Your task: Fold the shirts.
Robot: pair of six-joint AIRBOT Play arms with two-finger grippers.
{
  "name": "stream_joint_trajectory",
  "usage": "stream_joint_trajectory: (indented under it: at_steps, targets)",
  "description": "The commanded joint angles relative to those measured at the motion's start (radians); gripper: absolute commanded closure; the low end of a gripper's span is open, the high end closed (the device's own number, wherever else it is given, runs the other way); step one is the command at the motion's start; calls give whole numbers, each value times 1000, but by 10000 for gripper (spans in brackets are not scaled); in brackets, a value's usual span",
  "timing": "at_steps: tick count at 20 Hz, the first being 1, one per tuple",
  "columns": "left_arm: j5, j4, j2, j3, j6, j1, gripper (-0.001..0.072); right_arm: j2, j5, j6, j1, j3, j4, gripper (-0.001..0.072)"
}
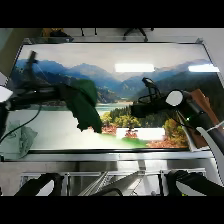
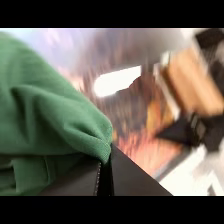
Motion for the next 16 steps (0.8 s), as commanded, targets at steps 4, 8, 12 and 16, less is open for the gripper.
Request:
stream_joint_trajectory:
  at_steps: [4,8,12,16]
  targets:
    - [34,153,-106,24,-156,-268,35,93,182,-17,-221,1,2,681]
    - [-194,191,-128,109,-181,-159,36,118,313,-32,-303,0,2,135]
    - [-192,318,-15,-158,-196,-43,37,116,212,-104,-249,-57,29,131]
    - [8,196,136,-568,-158,-24,37,31,-41,-135,-171,-109,32,131]
